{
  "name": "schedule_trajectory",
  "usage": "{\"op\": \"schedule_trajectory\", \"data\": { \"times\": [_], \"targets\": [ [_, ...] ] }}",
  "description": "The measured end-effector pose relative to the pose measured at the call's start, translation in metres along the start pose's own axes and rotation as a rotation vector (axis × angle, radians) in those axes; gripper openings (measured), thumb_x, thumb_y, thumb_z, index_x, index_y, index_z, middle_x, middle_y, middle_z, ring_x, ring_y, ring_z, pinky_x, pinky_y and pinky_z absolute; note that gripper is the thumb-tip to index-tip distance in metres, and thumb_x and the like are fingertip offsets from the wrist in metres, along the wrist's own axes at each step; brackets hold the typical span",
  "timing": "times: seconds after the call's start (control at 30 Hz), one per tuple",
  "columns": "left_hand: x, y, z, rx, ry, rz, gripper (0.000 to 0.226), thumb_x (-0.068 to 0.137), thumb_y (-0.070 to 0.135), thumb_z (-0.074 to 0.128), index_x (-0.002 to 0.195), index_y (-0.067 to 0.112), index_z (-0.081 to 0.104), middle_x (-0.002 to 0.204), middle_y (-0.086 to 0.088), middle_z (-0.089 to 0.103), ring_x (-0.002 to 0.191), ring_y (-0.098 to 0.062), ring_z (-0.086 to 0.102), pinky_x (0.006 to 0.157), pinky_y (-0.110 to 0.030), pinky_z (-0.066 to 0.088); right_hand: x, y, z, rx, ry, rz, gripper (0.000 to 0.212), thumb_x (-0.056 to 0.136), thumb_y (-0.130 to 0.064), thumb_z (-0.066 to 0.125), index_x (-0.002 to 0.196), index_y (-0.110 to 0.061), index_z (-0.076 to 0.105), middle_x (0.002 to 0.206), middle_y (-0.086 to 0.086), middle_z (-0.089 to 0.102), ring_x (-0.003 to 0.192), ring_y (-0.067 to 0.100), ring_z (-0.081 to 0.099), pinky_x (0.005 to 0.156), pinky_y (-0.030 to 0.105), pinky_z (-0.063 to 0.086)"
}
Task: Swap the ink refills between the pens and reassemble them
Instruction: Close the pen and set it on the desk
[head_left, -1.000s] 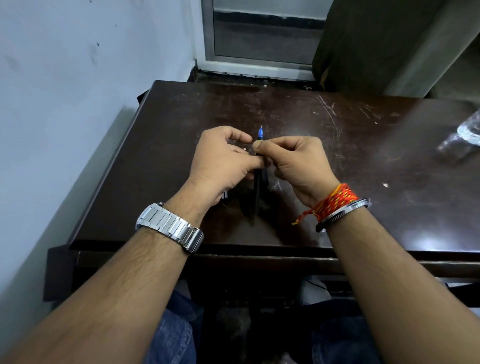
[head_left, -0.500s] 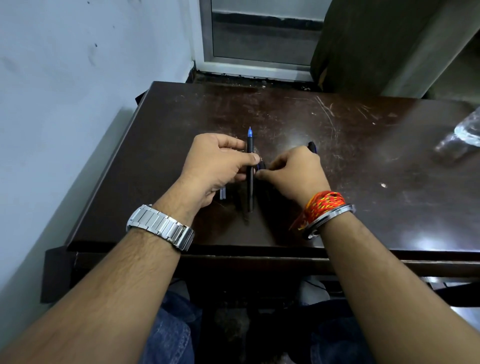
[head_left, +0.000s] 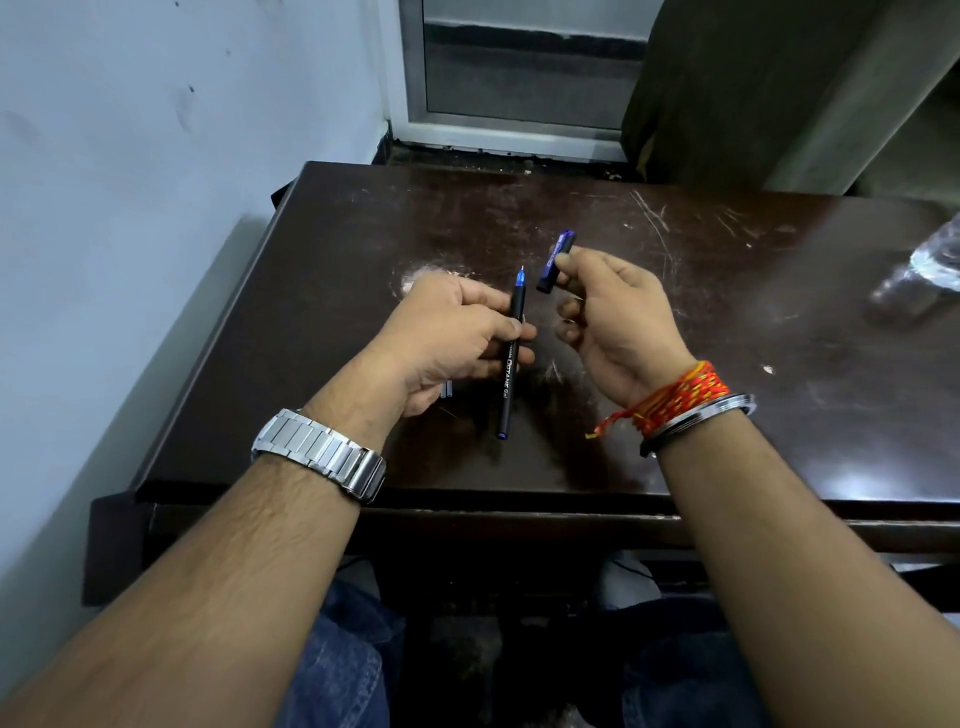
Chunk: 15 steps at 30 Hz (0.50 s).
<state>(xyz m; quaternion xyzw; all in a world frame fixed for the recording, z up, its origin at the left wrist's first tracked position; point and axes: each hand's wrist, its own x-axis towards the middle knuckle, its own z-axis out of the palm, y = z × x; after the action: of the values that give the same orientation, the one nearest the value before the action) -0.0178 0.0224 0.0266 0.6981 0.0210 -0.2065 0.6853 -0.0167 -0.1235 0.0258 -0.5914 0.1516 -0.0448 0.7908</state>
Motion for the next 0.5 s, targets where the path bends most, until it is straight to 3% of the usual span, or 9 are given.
{"op": "schedule_trajectory", "data": {
  "times": [0.17, 0.5],
  "targets": [
    [-0.0018, 0.0003, 0.0014, 0.026, -0.016, -0.004, 0.019, 0.094, -0.009, 0.060, 0.096, 0.006, 0.072, 0.082, -0.007, 0.079, 0.065, -0.015, 0.077, 0.060, -0.026, 0.064, 0.0013, -0.0014, 0.0010, 0.112, -0.018, 0.040, 0.014, 0.096, -0.007, 0.054, 0.084, -0.013, 0.059, 0.071, -0.002, 0.055, 0.050, 0.008, 0.035, 0.046, 0.023, 0.024],
    [-0.0032, 0.0000, 0.0016, 0.064, -0.048, 0.002, 0.020, 0.089, -0.008, 0.066, 0.094, 0.009, 0.074, 0.075, -0.004, 0.080, 0.062, -0.014, 0.076, 0.065, -0.028, 0.063, 0.0040, 0.0021, 0.0011, 0.095, -0.049, 0.031, 0.019, 0.097, -0.006, 0.054, 0.082, -0.012, 0.062, 0.063, -0.005, 0.059, 0.049, 0.007, 0.037, 0.044, 0.021, 0.028]
  ]
}}
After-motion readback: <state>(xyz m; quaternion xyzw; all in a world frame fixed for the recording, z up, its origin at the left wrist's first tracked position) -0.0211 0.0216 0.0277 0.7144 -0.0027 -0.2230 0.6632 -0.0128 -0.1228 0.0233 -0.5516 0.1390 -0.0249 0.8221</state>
